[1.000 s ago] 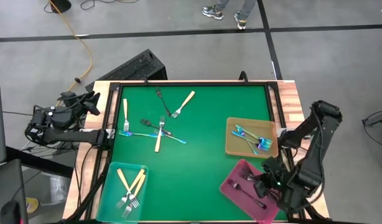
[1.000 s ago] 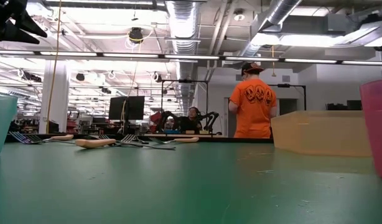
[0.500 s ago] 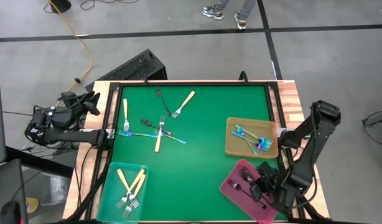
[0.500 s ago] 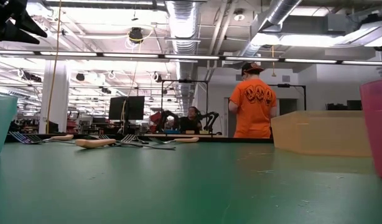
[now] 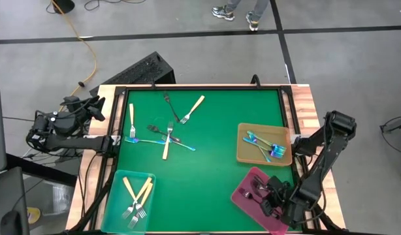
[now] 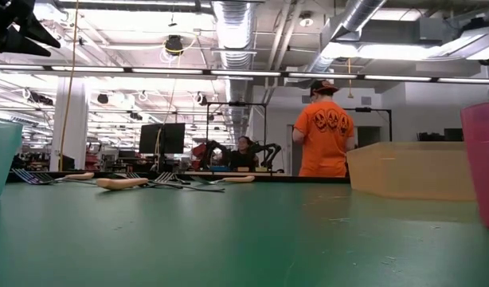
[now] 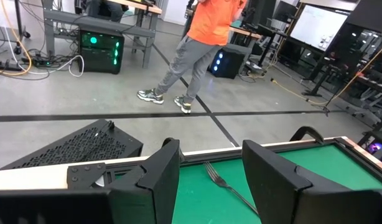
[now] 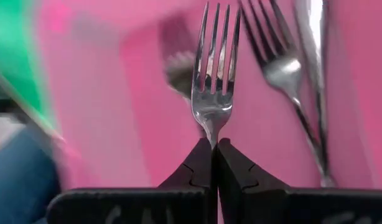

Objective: Sort silverware by color (type)
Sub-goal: Put the black fork into the pink bin

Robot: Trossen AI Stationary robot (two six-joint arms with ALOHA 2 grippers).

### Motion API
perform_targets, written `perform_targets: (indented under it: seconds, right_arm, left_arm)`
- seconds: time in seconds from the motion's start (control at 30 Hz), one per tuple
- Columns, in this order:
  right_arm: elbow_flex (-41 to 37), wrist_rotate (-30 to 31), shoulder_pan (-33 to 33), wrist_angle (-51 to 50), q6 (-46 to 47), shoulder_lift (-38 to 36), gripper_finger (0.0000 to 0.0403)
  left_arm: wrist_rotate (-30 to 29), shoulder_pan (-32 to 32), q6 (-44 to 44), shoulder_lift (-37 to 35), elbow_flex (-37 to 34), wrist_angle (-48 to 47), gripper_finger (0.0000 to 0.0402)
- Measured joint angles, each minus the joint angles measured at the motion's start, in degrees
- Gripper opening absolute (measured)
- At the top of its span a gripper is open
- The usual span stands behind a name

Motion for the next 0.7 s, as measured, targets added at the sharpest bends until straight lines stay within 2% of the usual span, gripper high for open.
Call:
perform_targets:
  seconds: [0.07, 0.37, 0.7]
  right_arm:
    - [0.0, -1.7, -0.1, -0.3, -0.2, 1.9, 0.0028]
    - [0.0, -2.5, -0.2, -0.8, -2.2, 6.3, 0.0031]
    - [0.1, -3.5, -0.5, -0.7, -5.2, 7.1, 0.0066]
  left_arm:
    - [0.0, 0.0, 0.0, 0.0, 0.0, 0.0, 0.0158]
    - [0.0, 0.0, 0.0, 0.0, 0.0, 0.0, 0.0158]
    - [-0.1, 0.0, 0.0, 0.0, 0.0, 0.0, 0.0158]
